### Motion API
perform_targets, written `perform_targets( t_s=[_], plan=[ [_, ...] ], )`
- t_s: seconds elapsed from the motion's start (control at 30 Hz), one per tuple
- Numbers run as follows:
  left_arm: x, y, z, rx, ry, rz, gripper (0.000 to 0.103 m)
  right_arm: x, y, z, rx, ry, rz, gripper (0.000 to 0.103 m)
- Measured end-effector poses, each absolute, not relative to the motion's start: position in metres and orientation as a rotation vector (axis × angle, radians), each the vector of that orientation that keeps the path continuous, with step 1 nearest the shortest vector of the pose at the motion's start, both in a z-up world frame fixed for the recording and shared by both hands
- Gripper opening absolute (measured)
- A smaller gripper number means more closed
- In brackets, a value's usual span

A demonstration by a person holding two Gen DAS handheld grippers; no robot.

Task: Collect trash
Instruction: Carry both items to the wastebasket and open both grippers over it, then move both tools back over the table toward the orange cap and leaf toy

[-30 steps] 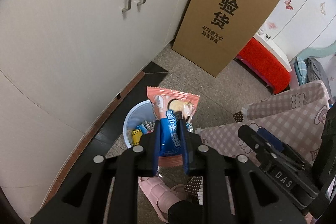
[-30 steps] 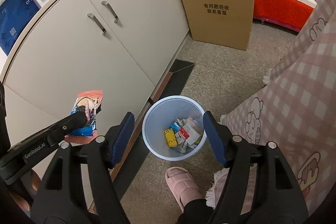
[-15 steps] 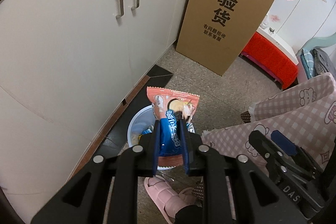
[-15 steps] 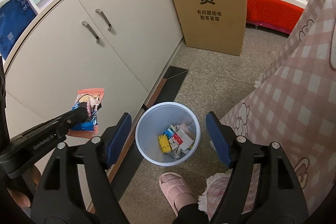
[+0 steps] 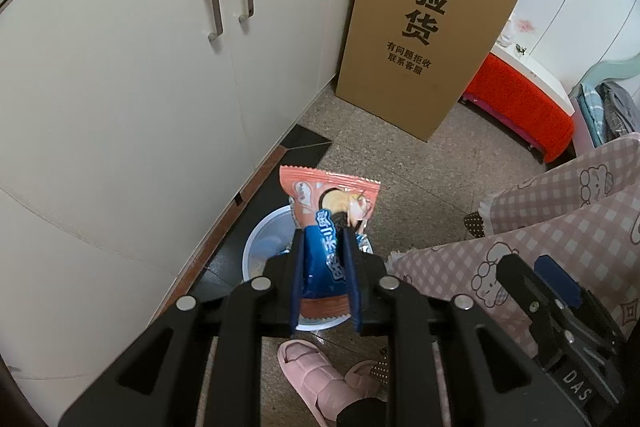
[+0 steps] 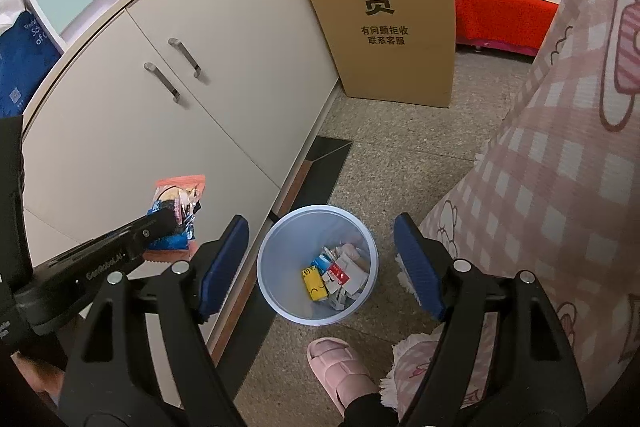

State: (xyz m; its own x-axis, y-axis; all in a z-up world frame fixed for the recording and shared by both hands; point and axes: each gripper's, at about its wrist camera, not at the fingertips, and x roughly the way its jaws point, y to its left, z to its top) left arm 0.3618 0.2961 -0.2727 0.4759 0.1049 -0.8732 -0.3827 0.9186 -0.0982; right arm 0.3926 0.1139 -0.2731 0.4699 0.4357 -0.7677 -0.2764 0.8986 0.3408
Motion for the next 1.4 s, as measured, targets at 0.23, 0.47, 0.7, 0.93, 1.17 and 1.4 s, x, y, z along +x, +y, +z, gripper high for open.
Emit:
perform_targets(
  t_s=[0.23, 0.47, 0.7, 0.93, 1.17, 1.4],
  plan=[
    [0.362, 0.292, -0.264, -0.280, 0.983, 0.344, 0.067, 0.393, 0.113, -0.272, 0.191, 0.992, 0.440, 0.075],
    [0.358, 0.296, -0.262, -0.275, 0.969, 0.366, 0.072, 0.394, 0.112, -0.273, 0.192, 0.995, 0.442, 0.075],
    [0.351, 0.297, -0.257, -0.264, 0.971, 0.363, 0.073, 0.390, 0.111, -0.271, 0.188, 0.993, 0.444, 0.075],
    [0.315, 0.304, -0.237, -0.305, 0.932, 0.379, 0.076, 0.373, 0.120, -0.256, 0.184, 0.974, 0.467, 0.076],
    [0.263, 0.312, -0.204, -0.361, 0.862, 0.417, 0.076, 0.333, 0.123, -0.216, 0.171, 0.928, 0.552, 0.076],
    [0.217, 0.294, -0.141, -0.392, 0.720, 0.409, 0.079, 0.298, 0.094, -0.145, 0.204, 0.798, 0.594, 0.078]
  ],
)
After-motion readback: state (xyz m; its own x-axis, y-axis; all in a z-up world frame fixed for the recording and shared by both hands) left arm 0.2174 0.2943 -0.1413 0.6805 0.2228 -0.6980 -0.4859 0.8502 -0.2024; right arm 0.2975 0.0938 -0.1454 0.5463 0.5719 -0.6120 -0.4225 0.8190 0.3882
